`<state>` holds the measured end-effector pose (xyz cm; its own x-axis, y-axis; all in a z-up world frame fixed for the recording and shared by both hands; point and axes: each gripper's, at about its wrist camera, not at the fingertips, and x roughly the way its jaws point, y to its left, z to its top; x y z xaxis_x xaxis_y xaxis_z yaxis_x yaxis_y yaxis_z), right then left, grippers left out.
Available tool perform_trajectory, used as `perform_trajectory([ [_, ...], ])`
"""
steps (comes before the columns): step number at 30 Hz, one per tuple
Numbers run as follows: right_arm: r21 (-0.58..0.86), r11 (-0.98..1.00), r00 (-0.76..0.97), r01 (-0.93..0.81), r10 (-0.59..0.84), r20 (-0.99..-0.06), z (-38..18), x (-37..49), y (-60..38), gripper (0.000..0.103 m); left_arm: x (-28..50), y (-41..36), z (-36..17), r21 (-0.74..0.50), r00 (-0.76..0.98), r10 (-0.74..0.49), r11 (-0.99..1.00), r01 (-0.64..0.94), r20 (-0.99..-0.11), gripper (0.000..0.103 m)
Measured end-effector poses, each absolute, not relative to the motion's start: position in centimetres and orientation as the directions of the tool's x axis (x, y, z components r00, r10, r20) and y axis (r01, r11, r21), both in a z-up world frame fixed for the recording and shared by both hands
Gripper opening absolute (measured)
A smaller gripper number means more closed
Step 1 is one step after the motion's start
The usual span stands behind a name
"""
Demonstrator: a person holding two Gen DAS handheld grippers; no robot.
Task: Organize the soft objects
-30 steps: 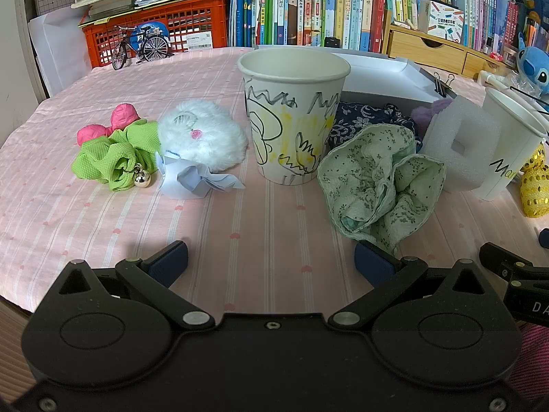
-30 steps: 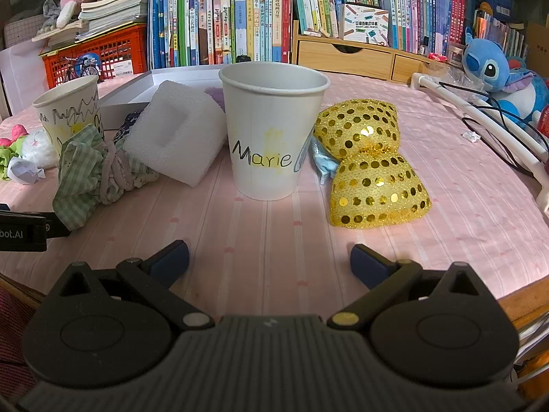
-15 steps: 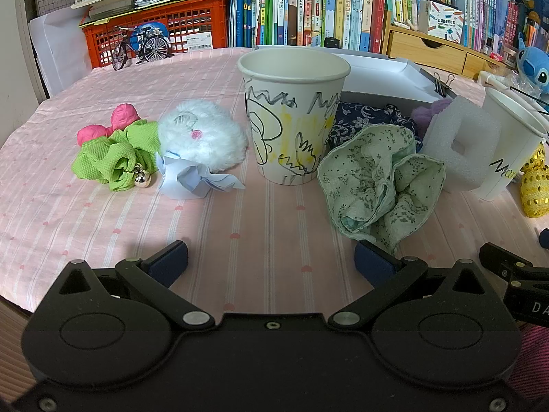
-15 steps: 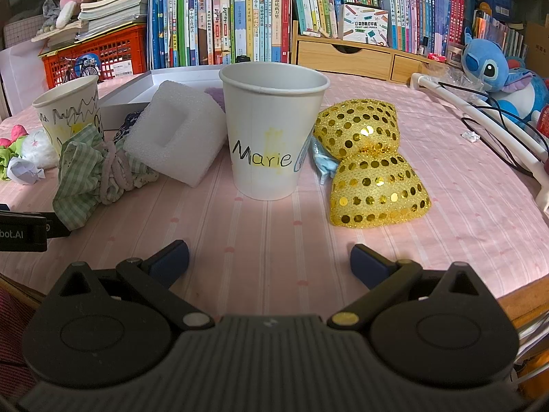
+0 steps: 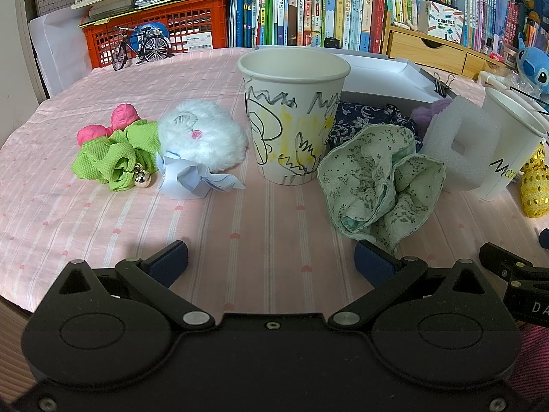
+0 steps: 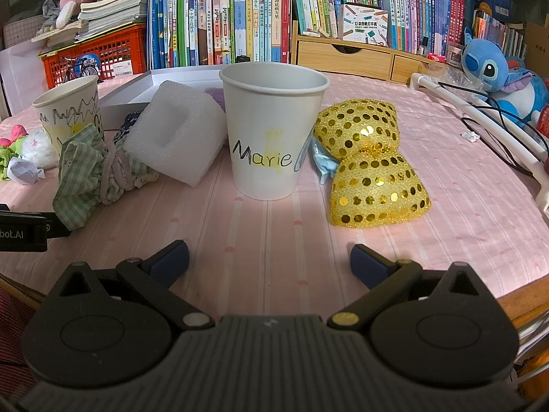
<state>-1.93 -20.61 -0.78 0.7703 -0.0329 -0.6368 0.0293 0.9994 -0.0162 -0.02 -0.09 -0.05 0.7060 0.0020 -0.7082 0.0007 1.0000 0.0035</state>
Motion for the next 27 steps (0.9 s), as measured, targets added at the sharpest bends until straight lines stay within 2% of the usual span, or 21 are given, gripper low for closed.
perform_trajectory([
  [27, -0.016, 0.999, 0.776, 0.028, -0.032, -0.630, -0.66, -2.08, -20.53, 0.103, -0.06, -0.10, 0.02, 0.004, 0.708, 0.000, 1.000, 0.004, -0.707, 0.103],
])
